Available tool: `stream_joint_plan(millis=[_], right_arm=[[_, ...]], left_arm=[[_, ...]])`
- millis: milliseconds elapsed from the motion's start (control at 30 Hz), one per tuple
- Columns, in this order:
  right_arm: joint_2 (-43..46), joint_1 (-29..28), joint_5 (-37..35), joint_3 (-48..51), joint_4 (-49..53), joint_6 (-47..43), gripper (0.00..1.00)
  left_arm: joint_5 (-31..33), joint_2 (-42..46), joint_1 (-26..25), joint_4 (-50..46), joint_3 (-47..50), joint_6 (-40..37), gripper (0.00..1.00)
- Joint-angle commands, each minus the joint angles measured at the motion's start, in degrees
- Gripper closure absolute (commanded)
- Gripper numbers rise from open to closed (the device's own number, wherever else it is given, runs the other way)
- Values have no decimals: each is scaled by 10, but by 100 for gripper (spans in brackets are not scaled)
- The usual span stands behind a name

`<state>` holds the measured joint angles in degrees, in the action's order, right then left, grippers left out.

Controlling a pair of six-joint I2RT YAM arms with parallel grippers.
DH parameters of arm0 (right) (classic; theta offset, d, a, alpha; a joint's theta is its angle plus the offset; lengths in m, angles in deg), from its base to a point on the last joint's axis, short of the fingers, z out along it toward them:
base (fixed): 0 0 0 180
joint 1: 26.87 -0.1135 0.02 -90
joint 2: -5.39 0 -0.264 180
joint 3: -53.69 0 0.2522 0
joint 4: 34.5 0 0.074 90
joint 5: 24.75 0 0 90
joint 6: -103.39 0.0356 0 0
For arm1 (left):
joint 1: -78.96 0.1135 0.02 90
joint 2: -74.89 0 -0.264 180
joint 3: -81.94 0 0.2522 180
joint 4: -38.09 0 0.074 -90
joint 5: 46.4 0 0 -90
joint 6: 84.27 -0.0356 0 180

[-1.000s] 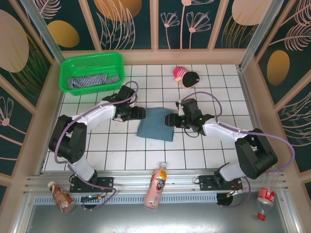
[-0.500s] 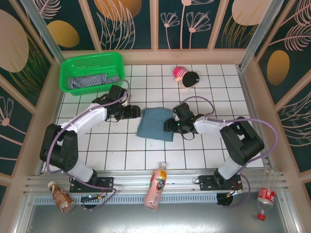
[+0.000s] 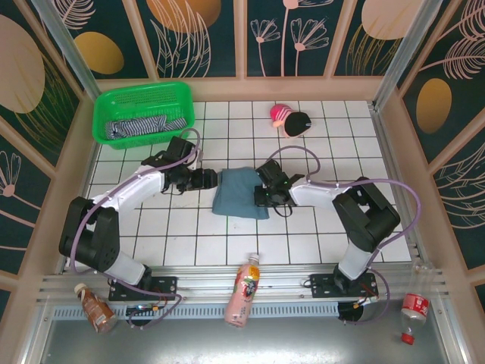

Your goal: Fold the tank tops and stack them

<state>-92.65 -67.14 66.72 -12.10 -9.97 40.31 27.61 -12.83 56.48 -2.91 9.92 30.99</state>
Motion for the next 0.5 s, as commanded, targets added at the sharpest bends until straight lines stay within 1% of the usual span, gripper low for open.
stream_joint_plan(millis=[0,167,300,400,467], right_arm=[[17,31,-48,4,49,-28,82],[55,95,-62,9,115,-90,84],[73,184,-88,8,156,-164,84],[74,259,-90,1,148,-212,84],[59,305,-96,-9,140,-255,84]], left_arm=[[4,22,5,-7,8,-11,24],[-3,19,5,-3,-2,-9,24],[-12,9,5,9,-13,-6,24],[-16,-4,5,10,-28,-5,24],[-26,-11,5,16,-41,-1,24]])
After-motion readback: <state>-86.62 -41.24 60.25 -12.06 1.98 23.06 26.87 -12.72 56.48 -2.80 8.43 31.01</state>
